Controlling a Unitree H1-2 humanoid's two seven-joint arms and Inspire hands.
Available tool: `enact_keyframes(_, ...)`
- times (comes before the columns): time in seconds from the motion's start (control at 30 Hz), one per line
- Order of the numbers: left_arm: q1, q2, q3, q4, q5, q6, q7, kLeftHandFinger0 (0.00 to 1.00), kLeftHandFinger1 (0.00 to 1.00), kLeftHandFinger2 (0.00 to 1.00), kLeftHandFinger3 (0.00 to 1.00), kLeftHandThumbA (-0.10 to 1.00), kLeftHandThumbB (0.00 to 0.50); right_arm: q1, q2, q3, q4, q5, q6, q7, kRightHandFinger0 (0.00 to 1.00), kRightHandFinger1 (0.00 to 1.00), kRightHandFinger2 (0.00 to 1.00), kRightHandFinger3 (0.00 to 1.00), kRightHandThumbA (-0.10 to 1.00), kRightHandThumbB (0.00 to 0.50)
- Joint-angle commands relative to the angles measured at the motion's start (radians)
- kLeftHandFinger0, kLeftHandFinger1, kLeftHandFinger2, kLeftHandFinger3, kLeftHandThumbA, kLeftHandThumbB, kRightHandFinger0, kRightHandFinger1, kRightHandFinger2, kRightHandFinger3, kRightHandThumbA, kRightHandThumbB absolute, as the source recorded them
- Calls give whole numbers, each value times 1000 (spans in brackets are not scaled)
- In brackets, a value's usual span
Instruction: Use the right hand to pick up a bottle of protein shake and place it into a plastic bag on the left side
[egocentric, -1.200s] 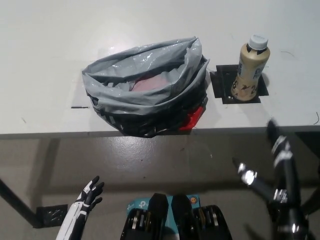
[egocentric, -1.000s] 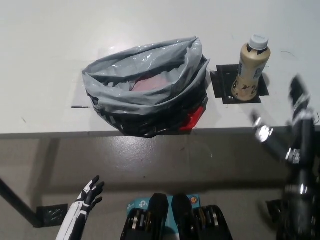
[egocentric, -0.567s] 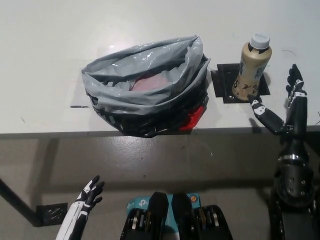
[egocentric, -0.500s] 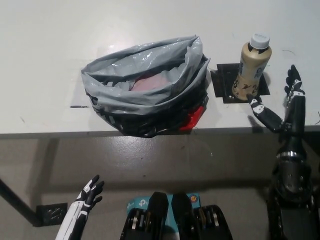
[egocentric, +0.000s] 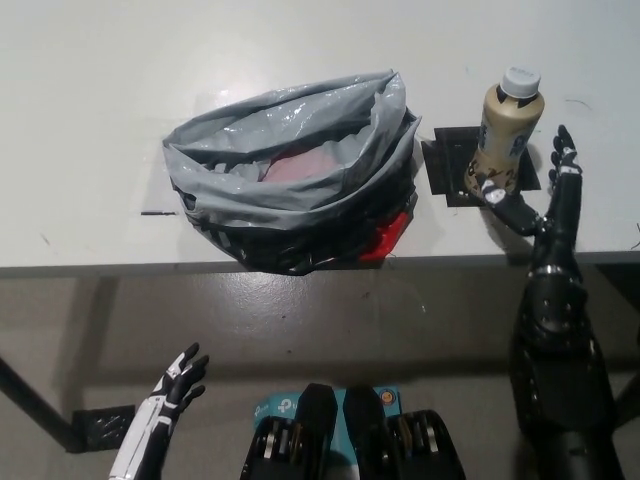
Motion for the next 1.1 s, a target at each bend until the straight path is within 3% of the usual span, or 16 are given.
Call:
enact_keyframes(0.0,-11,18,4,-34,-13,-18,-18,1000,1000,1000,1000,986,65,-105,-23,3,61,0,-70,-65,1000,1000,1000,1000,810,415)
enact_keyframes(0.23,-15,23,4,-28,-13,-37,-25,1000,1000,1000,1000,986,53,-192,-33,13,193,10,-81,-89,1000,1000,1000,1000,805,405)
enact_keyframes(0.3,-19,24,6,-26,-14,-35,-26,1000,1000,1000,1000,988,64,-225,-40,23,233,1,-66,-95,1000,1000,1000,1000,852,425)
enact_keyframes(0.37,-22,24,6,-26,-14,-34,-27,1000,1000,1000,1000,991,66,-256,-48,39,274,-14,-38,-94,1000,1000,1000,1000,975,458)
enact_keyframes(0.5,-24,24,6,-30,-6,-28,-21,1000,1000,1000,1000,996,73,-323,-65,43,378,23,-6,-47,1000,1000,1000,1000,1000,469)
enact_keyframes(0.53,-23,25,6,-32,0,-26,-18,1000,1000,1000,1000,1000,82,-358,-62,1,433,93,-15,-14,1000,1000,1000,1000,968,460)
enact_keyframes(0.57,-23,26,6,-32,0,-26,-19,1000,1000,1000,1000,1000,82,-374,-61,-23,459,122,-28,-21,1000,1000,1000,1000,839,466)
enact_keyframes(0.6,-22,26,5,-33,0,-28,-20,1000,1000,1000,1000,1000,82,-401,-62,-54,505,148,-40,-50,1000,1000,1000,1000,729,417)
enact_keyframes(0.63,-23,26,4,-33,0,-28,-20,1000,1000,1000,1000,1000,82,-406,-65,-55,515,146,-41,-57,1000,866,880,1000,692,424)
enact_keyframes(0.67,-24,26,6,-31,-11,-30,-25,1000,1000,1000,1000,1000,80,-424,-66,-76,548,158,-43,-82,594,321,285,503,291,186)
enact_keyframes(0.7,-27,27,8,-34,-19,-27,-28,1000,1000,1000,1000,997,88,-438,-69,-86,583,159,-74,-114,35,13,101,62,39,242)
enact_keyframes(0.73,-29,28,8,-34,-21,-26,-29,1000,1000,1000,1000,996,88,-441,-70,-87,593,157,-82,-116,7,3,129,39,-72,215)
enact_keyframes(0.77,-35,31,9,-37,-18,-21,-29,1000,1000,1000,1000,998,88,-434,-71,-96,594,171,-111,-92,0,0,270,130,-99,162)
enact_keyframes(0.8,-39,33,9,-43,-13,-14,-28,1000,1000,1000,1000,1000,92,-427,-70,-107,592,189,-137,-67,0,3,364,236,-100,154)
enact_keyframes(0.87,-44,37,7,-51,1,-3,-24,1000,1000,1000,1000,1000,91,-417,-67,-112,585,198,-146,-56,0,111,597,471,-100,145)
enact_keyframes(1.07,-44,39,4,-40,-11,-19,-30,1000,1000,1000,1000,1000,63,-369,-72,-94,546,196,-168,-39,0,195,652,620,-100,136)
